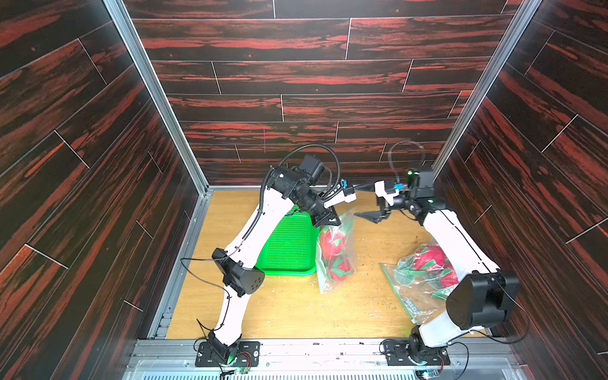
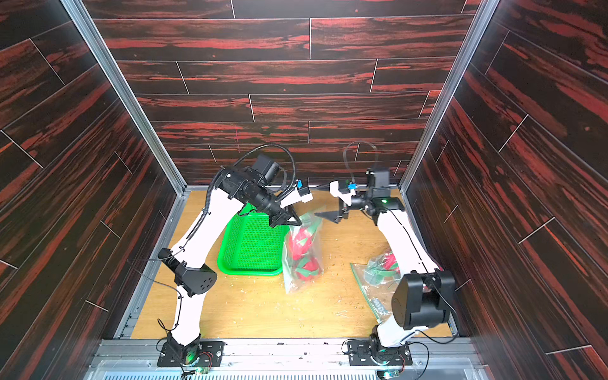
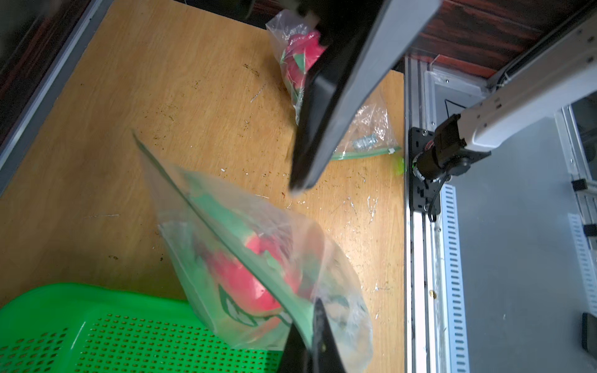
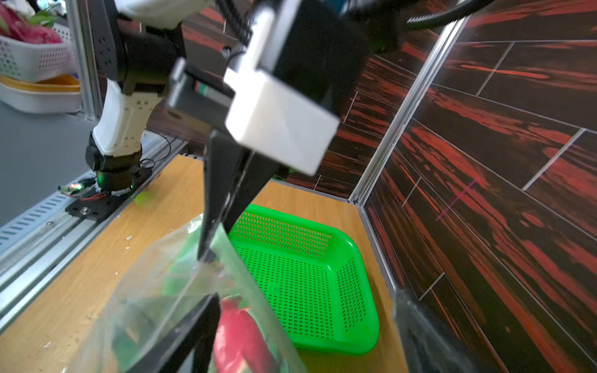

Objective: Open the zip-top bag and take out the dragon fruit
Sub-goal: Pick up the zipper food storage bag at the center of the board.

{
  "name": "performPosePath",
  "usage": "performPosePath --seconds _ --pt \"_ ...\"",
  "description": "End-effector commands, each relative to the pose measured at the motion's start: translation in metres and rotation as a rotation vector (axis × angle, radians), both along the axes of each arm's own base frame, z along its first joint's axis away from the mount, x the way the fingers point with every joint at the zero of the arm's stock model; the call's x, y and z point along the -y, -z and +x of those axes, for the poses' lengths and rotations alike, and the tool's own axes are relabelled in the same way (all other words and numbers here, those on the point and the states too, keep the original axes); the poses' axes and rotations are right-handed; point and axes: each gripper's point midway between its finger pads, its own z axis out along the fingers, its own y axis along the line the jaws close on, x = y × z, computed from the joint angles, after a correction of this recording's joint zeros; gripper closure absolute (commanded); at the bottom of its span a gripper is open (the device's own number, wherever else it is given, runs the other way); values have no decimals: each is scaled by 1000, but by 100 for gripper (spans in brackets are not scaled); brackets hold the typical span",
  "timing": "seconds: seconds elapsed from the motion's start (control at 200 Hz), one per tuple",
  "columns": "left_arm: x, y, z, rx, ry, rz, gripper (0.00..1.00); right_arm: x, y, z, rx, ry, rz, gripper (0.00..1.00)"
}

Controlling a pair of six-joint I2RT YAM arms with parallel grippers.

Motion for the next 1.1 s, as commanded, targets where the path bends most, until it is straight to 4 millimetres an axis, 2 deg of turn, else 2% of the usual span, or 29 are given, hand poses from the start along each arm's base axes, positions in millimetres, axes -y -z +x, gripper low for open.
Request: performPosePath --seconds 0.0,0.16,0.301,0.381,0.531,0.586,0.621,0.721,0.757,0.797,0.842,0.907,0.947,0.967,1.037,1.097 --pt "-11 -45 -24 115 74 -88 100 -13 28 -9 -24 -49 -75 12" --pt "-11 -43 -22 128 72 -77 100 -27 42 -22 -96 -106 -122 18" --pt "-12 -47 -19 152 63 -80 100 -35 50 -29 -125 -125 -150 27" --pt "-13 -49 -18 169 58 -82 100 -37 50 -32 -132 -131 -158 42" --pt "-14 -53 -15 185 34 -92 100 -37 49 -36 -138 -127 -174 91" --pt "-15 -54 -13 188 17 -96 100 -36 48 -37 -136 -117 -184 100" --pt "-15 -55 -11 194 7 -102 100 -35 47 -37 -131 -110 -190 100" --pt "-15 -64 -8 198 -43 -146 86 -34 42 -37 -110 -75 -201 100" --pt "-15 -67 -11 187 -49 -173 77 -32 38 -37 -97 -61 -200 100" --pt "-13 -73 -8 189 -77 -216 59 -32 33 -35 -80 -39 -196 100" --pt "-13 -72 -5 178 -119 -256 49 -31 27 -35 -59 -15 -187 100" --pt "-16 -80 6 223 -218 -328 43 -29 20 -34 -40 12 -171 100" --pt "-20 -77 11 227 -278 -369 39 -28 16 -33 -31 29 -168 100" --pt "-20 -88 15 263 -300 -420 38 -28 13 -33 -32 36 -169 100" --pt "-28 -86 23 304 -378 -510 34 -27 7 -32 -42 49 -173 100" --pt "-39 -89 30 333 -476 -569 24 -26 5 -30 -48 68 -187 100"
